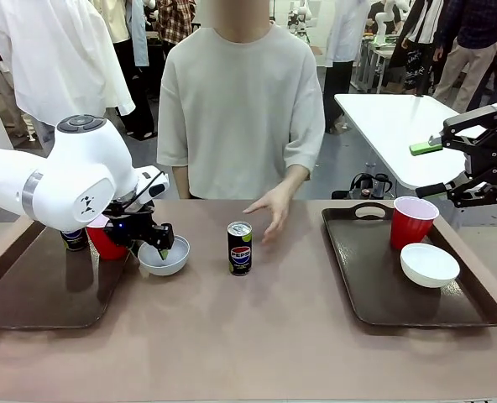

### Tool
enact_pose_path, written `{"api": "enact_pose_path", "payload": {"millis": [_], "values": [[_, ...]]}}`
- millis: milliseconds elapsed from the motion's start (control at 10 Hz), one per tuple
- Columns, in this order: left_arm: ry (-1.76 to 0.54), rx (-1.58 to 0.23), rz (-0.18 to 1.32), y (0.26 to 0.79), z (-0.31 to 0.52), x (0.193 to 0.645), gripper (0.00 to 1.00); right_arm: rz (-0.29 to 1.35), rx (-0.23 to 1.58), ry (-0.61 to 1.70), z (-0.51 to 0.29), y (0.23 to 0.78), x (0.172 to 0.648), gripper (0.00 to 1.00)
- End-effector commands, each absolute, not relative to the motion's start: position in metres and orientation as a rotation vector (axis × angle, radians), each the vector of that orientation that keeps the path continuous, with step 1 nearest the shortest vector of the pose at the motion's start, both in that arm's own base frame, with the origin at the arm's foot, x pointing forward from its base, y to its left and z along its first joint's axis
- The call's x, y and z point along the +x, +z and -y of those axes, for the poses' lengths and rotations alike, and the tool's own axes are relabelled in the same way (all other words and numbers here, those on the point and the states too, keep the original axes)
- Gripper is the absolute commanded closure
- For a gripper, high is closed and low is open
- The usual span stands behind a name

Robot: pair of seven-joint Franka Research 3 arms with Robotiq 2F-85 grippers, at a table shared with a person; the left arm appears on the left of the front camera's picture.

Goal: Prepare tableware on both trays.
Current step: Pick up a Picnic Bowl from the table and place it on a Handle tray.

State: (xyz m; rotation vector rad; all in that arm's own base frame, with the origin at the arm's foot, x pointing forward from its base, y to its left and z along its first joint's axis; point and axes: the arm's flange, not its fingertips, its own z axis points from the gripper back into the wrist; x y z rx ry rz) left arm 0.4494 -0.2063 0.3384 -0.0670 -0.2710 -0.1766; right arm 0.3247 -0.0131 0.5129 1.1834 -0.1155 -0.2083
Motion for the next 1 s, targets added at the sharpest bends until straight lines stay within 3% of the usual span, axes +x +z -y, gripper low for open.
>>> {"api": "enact_pose_path", "payload": {"millis": [0, 300, 500, 900], "values": [[-0.137, -0.040, 0.280, 0.334, 0.216, 0.452, 0.57, 0.117, 1.180, -0.189, 0.016, 0.511, 0.326, 0.24], [-0.162, -0.059, 0.284, 0.338, 0.219, 0.443, 0.88, 0.117, 1.180, -0.189, 0.016, 0.511, 0.326, 0.24], [-0.167, -0.069, 0.294, 0.346, 0.216, 0.437, 1.00, 0.117, 1.180, -0.189, 0.016, 0.511, 0.326, 0.24], [-0.183, 0.013, 0.218, 0.399, 0.189, 0.406, 1.00, 0.117, 1.180, -0.189, 0.016, 0.511, 0.326, 0.24]]}}
